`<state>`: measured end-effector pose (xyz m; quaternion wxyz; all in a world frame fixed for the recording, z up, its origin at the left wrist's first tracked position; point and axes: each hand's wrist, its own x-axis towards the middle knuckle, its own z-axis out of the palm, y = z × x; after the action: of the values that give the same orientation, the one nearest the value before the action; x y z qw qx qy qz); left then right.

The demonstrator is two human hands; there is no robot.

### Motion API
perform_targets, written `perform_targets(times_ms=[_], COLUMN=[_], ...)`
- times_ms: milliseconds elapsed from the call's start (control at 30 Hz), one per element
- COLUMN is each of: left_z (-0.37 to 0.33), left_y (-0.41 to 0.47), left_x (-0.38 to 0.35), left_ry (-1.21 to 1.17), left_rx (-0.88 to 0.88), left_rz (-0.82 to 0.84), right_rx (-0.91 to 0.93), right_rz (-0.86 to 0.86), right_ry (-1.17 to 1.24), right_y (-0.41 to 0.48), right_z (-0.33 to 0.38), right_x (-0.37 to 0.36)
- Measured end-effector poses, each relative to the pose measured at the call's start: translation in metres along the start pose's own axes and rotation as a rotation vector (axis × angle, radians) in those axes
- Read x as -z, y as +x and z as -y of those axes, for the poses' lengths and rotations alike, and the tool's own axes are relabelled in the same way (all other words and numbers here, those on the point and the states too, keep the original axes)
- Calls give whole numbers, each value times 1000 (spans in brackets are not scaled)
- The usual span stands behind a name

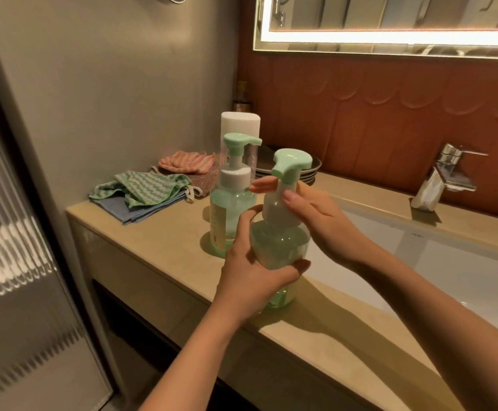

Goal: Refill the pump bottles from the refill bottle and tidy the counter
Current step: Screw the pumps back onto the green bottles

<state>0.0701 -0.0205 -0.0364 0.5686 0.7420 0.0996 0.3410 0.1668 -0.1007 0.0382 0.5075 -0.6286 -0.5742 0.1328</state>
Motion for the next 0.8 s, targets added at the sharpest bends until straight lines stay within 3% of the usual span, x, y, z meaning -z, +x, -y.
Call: perform_targets(times_ms=[233,500,800], left_z=[1,0,3], left_y=[0,-2,-2], left_x=[1,1,1], left_ry=[35,28,9], left_rx=[-14,24,46], left_rz=[-10,-15,-12], right_rx=[-51,-29,-34], right_rz=[137,95,114], right_ry=[70,-199,40], right_y=[-1,25,24], right_z=[8,18,6], right_x=[19,18,3])
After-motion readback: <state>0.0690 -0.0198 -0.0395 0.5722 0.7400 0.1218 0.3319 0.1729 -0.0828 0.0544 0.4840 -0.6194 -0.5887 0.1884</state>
